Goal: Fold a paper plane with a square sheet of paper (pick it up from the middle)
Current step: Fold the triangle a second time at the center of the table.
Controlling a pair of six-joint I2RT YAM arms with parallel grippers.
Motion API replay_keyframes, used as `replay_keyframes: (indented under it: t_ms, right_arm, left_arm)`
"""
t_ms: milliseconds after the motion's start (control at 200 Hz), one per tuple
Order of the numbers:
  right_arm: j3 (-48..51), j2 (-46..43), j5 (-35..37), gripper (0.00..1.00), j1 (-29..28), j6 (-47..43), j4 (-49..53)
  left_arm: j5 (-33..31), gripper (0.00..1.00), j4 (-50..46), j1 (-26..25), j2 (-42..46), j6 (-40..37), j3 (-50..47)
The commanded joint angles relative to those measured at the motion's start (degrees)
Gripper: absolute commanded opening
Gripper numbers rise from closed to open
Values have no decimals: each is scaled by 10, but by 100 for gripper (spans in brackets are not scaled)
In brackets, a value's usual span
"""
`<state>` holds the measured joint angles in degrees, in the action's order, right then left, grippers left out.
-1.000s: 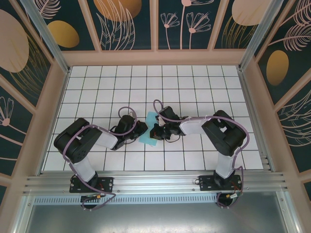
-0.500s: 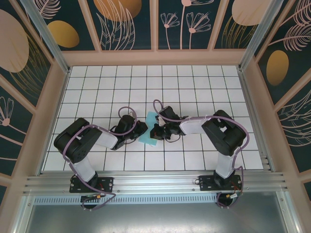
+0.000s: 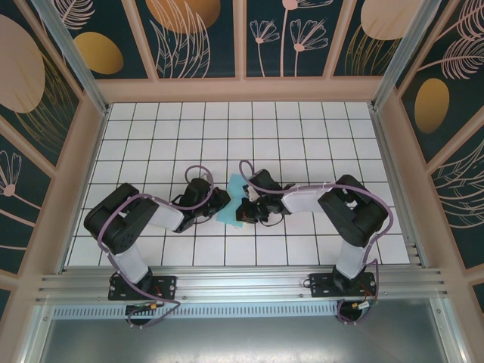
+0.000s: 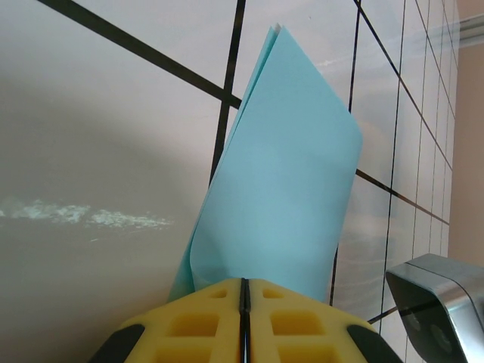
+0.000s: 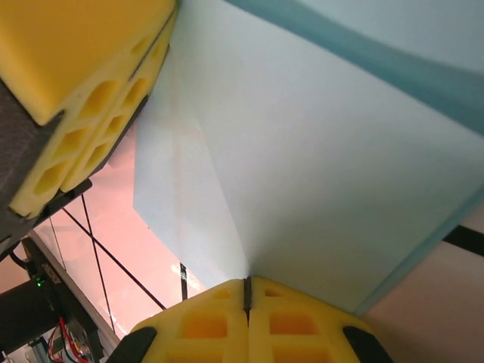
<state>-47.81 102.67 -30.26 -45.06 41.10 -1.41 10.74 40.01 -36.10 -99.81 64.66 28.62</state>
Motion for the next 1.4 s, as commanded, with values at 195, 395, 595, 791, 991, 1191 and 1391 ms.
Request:
replay_keyframes:
  t_ms: [195, 395, 595, 791, 991, 1191, 1391]
  right_arm:
    - [18, -27, -7, 4, -1, 12, -1]
    - [27, -45, -17, 4, -2, 3, 5]
    - [52, -2, 2, 4, -1, 3, 4]
    - [49, -18, 10, 4, 0, -1, 18]
    - [30, -66, -12, 4, -7, -4, 25]
    - [36, -18, -10, 4, -13, -10, 21]
    - [49, 10, 19, 3, -10, -15, 35]
  left_arm:
    - [4, 12, -76, -1, -24, -16, -7]
    - [3, 12, -78, -1, -22, -17, -7]
    - [3, 12, -78, 0, -24, -17, -3]
    - [4, 12, -84, -1, -22, -20, -1]
    - [5, 12, -84, -2, -24, -20, 1]
    - [6, 12, -85, -1, -24, -21, 4]
    - [8, 12, -85, -1, -21, -22, 3]
